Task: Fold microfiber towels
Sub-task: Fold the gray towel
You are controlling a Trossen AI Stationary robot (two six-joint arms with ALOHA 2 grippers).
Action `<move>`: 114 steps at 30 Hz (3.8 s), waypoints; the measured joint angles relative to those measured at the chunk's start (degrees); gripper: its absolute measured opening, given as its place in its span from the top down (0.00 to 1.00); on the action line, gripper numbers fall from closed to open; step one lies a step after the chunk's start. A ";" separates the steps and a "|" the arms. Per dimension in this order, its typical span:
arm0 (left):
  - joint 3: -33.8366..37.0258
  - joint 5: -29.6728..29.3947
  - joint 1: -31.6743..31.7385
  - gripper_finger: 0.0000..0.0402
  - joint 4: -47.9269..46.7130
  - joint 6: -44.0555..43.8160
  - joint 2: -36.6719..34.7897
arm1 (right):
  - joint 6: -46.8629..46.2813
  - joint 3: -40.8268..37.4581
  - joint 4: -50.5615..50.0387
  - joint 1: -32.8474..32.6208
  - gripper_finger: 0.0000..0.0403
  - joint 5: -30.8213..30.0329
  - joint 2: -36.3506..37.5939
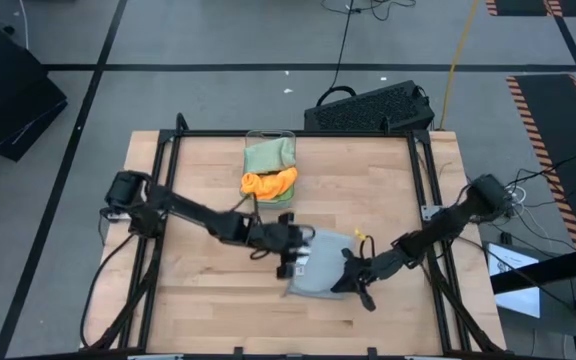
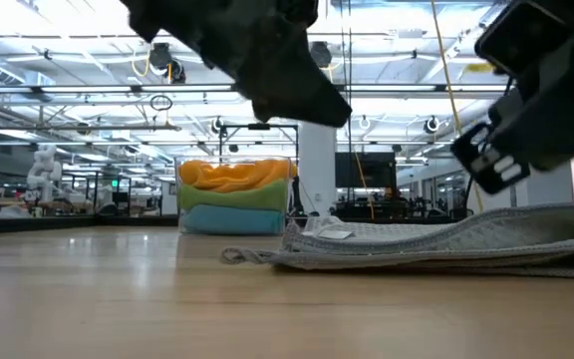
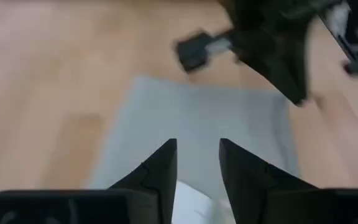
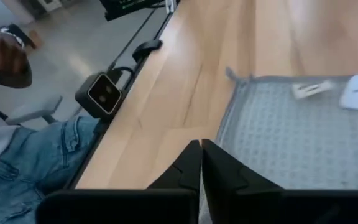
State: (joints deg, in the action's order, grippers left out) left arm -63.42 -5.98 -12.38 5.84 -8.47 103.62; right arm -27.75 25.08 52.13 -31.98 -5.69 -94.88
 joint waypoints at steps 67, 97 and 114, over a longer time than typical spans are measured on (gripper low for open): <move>-28.36 1.27 5.92 0.46 -36.29 7.08 9.13 | -17.67 -1.66 -41.73 19.64 0.44 2.29 14.87; -25.07 10.20 8.96 0.46 -36.00 6.42 13.94 | -10.32 -1.83 -41.93 25.39 0.58 12.20 15.35; -25.07 17.81 14.17 0.46 -33.59 10.36 16.22 | -0.82 -2.01 -42.88 24.29 0.94 12.96 15.66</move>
State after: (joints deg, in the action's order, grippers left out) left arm -88.49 11.83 1.79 -27.75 1.90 119.84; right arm -28.56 23.07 9.26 -7.68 7.27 -79.22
